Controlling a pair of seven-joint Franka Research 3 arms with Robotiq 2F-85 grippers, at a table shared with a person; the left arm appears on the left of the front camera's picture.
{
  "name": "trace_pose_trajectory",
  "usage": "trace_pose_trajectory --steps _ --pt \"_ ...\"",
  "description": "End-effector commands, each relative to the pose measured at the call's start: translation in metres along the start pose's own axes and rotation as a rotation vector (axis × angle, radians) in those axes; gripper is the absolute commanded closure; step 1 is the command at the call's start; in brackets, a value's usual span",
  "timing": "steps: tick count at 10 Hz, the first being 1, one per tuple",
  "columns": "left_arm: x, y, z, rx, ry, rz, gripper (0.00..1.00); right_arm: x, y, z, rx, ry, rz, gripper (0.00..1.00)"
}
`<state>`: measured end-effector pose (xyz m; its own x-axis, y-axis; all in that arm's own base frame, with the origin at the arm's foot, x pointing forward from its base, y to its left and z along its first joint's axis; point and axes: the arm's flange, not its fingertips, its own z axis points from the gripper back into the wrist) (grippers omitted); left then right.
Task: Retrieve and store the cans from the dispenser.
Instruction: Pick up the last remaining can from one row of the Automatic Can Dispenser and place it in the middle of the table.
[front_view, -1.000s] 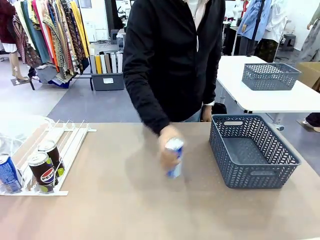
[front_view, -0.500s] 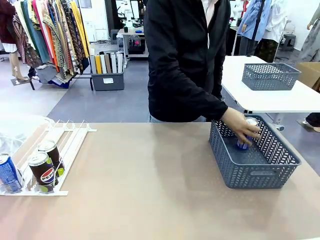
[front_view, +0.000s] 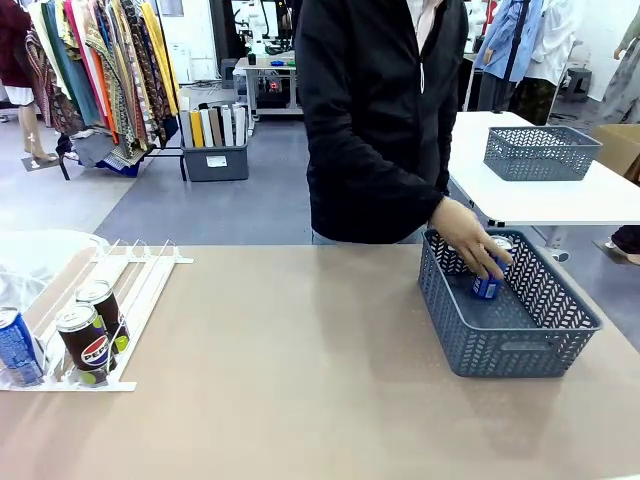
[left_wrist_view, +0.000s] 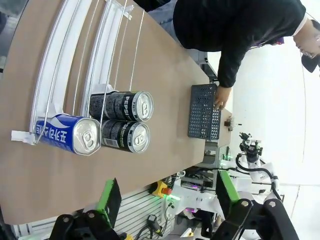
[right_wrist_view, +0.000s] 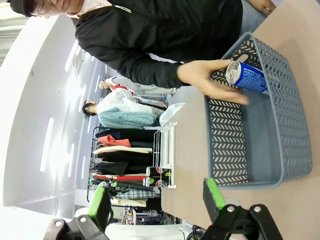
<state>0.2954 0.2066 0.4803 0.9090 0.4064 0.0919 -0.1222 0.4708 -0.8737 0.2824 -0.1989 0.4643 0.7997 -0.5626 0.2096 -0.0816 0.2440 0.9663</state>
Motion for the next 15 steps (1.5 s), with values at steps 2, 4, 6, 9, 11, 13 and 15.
trace_pose_trajectory --steps 2,4,6,9,11,13,15 --pt "-0.001 -0.025 -0.009 0.323 -0.023 -0.017 0.00 0.000 0.002 0.001 0.010 0.001 -0.002 0.00" --pt "-0.002 -0.055 -0.031 0.587 -0.042 -0.147 0.00 0.000 0.002 0.001 0.010 0.001 -0.002 0.00" --pt "-0.009 -0.077 -0.065 0.830 -0.038 -0.320 0.00 0.000 0.002 0.001 0.010 0.001 -0.002 0.00" --pt "-0.015 -0.104 -0.103 0.902 0.061 -0.550 0.00 0.000 0.002 0.001 0.010 0.001 -0.002 0.00" --pt "-0.009 -0.099 -0.088 0.900 0.023 -0.440 0.00 0.000 0.002 0.001 0.010 0.001 -0.002 0.00" --pt "-0.013 -0.105 -0.101 0.905 0.053 -0.493 0.00 0.000 0.002 0.001 0.010 0.001 -0.002 0.00" --pt "-0.009 -0.081 -0.122 0.965 0.157 -0.471 0.00 0.000 0.002 0.001 0.010 0.001 -0.002 0.00"
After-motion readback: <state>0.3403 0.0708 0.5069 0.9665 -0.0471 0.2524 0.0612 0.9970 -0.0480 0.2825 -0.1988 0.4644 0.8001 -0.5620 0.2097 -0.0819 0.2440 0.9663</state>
